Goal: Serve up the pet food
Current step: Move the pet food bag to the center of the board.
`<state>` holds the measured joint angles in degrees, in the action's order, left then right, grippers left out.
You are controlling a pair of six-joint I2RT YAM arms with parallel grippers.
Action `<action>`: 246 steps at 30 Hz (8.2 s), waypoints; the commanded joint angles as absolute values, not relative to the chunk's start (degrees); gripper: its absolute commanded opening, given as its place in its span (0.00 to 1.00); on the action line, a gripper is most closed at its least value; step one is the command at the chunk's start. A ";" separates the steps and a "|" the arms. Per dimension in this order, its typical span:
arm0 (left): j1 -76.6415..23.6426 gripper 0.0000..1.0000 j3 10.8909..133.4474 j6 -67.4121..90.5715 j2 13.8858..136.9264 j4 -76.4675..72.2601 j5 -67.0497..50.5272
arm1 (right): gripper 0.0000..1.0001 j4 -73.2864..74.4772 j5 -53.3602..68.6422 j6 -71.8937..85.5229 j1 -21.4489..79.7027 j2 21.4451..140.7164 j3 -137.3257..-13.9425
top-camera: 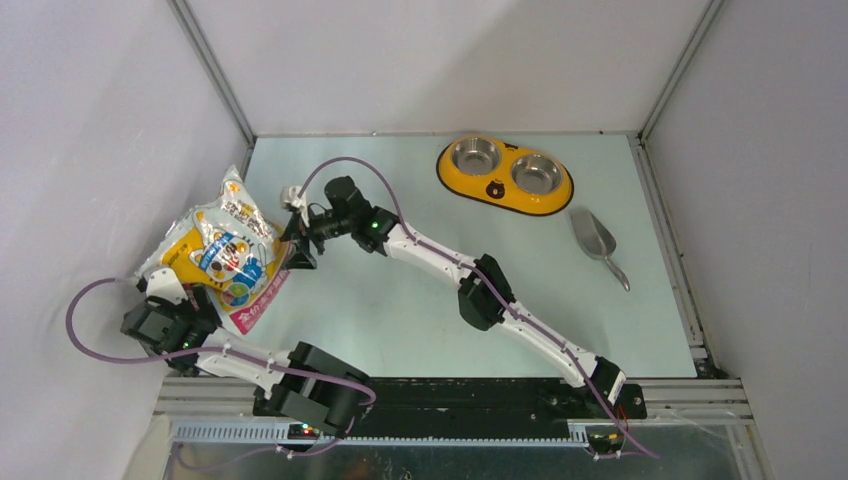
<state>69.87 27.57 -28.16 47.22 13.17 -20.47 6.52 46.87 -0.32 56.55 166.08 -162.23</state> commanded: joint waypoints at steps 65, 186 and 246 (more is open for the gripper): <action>65.97 0.98 28.62 -33.47 49.78 28.11 -27.54 | 0.00 10.47 45.66 -16.27 59.34 170.44 -174.79; 13.21 0.98 72.46 -8.97 96.01 26.25 5.15 | 0.79 5.87 54.54 1.52 39.54 167.00 -168.09; 9.07 0.98 114.59 -34.10 97.36 55.56 -9.65 | 0.95 37.49 28.18 -18.06 23.01 92.17 -93.47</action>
<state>8.19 109.58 -28.77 92.97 48.01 -8.56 40.56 25.74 -18.57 25.23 95.02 -96.40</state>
